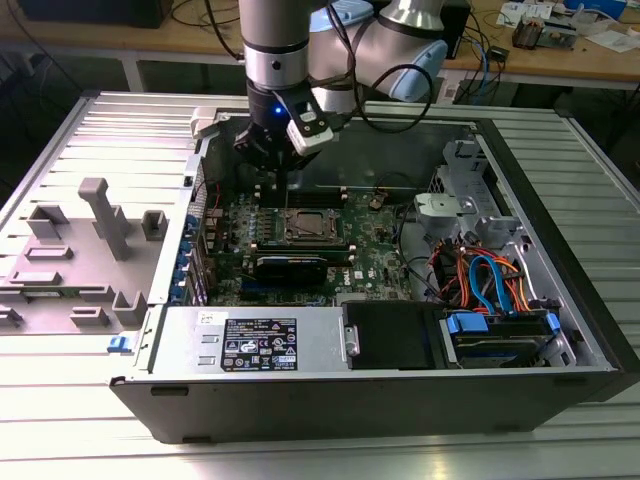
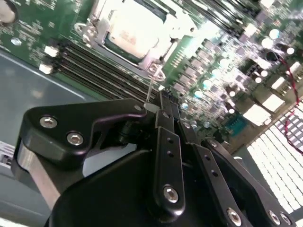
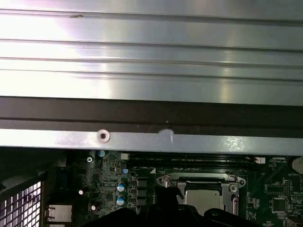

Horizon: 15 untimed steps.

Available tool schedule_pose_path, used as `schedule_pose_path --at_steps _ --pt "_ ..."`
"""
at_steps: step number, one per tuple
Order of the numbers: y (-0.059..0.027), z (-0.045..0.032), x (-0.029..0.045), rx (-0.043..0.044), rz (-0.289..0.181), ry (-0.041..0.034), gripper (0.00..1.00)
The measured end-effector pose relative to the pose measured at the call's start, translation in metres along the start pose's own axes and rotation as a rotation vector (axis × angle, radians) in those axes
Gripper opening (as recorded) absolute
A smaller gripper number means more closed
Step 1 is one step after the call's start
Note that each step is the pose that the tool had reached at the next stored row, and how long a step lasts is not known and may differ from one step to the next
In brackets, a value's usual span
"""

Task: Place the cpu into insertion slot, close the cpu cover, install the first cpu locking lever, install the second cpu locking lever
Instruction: 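Install the first cpu locking lever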

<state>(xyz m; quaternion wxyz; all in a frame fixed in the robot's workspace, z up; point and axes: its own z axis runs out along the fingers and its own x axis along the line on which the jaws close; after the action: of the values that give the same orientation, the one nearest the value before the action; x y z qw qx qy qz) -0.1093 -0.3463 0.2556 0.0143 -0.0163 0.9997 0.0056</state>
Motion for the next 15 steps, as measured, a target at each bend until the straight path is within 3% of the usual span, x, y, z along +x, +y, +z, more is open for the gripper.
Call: schedule_pose_path --at_steps 6,15 --pt "-0.0004 0.0061 -0.0105 0.0009 0.0 -0.0063 0.11" --pt "-0.0005 0.0114 -0.0113 0.0022 0.0 -0.0082 0.11"
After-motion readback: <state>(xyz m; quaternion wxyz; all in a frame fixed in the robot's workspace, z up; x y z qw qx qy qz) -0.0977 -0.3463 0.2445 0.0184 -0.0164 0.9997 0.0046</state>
